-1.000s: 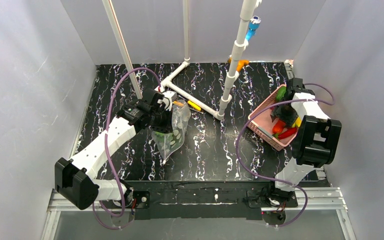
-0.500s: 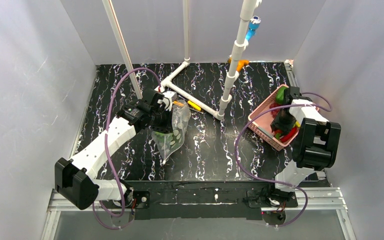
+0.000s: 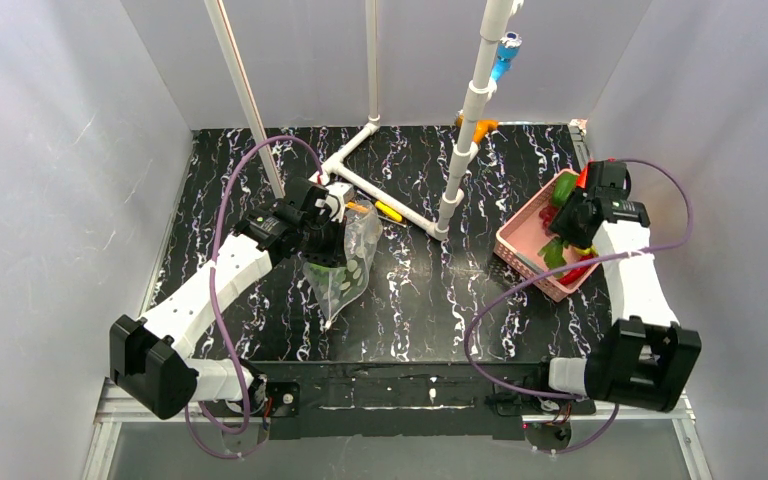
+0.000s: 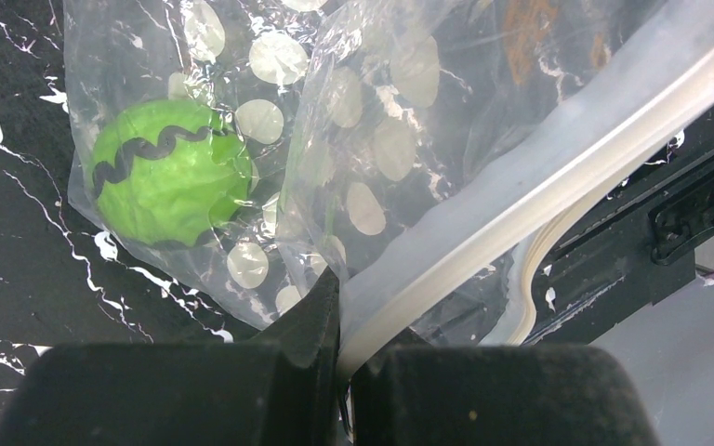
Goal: Place the food in the zip-top bag and seal the zipper
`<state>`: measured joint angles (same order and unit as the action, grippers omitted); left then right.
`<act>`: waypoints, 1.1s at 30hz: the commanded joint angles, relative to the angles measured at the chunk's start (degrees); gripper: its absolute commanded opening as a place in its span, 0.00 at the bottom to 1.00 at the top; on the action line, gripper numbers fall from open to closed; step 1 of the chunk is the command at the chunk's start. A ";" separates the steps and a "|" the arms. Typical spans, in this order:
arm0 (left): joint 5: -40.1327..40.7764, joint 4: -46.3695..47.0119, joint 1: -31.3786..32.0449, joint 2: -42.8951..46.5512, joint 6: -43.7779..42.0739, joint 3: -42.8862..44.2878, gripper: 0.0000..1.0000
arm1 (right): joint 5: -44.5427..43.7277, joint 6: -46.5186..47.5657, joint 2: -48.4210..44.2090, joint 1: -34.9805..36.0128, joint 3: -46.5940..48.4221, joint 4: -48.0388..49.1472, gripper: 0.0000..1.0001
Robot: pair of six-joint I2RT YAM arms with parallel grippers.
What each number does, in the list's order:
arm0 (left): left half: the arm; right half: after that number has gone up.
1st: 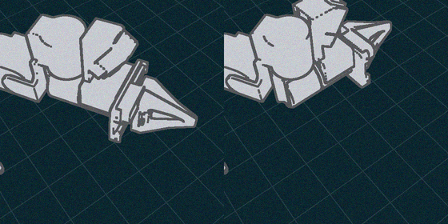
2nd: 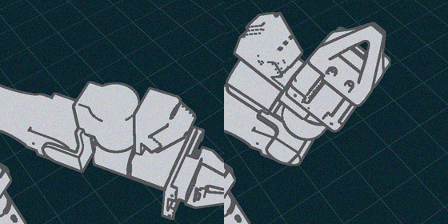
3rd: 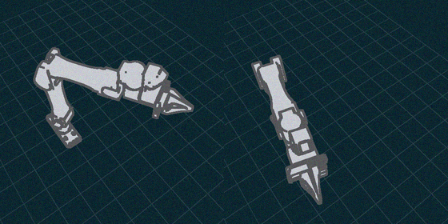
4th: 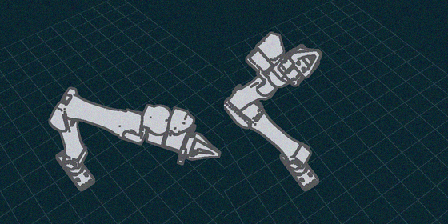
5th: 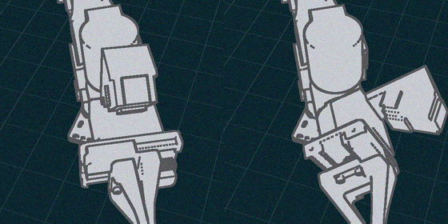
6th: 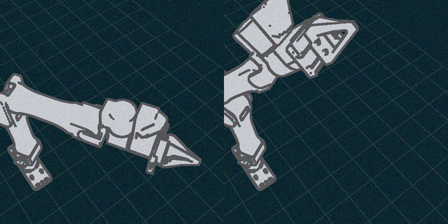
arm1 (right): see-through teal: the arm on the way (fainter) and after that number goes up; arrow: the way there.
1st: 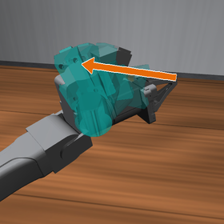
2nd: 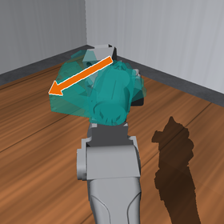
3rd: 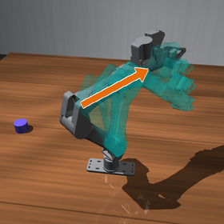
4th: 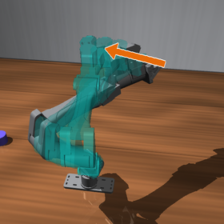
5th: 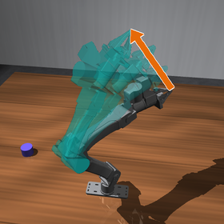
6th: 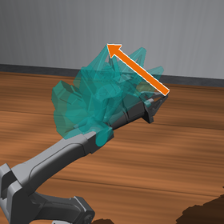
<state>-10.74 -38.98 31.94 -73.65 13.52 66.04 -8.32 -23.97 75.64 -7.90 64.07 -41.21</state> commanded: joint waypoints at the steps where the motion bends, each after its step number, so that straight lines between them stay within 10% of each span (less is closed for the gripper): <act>1: -0.95 0.15 -0.30 0.02 -0.07 -0.72 0.00 | 10.22 -2.02 -6.50 0.04 -3.41 1.20 0.01; 15: -0.95 0.40 -0.30 -0.70 -0.25 -0.90 0.00 | 43.60 1.67 -25.35 4.16 -13.67 -15.42 0.01; 25: -2.33 1.01 -0.31 -1.43 -0.40 -1.14 0.00 | 49.02 -9.68 -31.25 31.76 -15.12 -16.00 0.01; 33: -2.82 2.00 -0.22 -1.53 -0.59 -1.66 0.00 | 47.65 -28.18 -22.10 55.56 -10.70 4.61 0.01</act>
<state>-12.71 -37.41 31.94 -75.20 13.47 65.19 37.91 -40.88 48.31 40.01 48.73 -51.37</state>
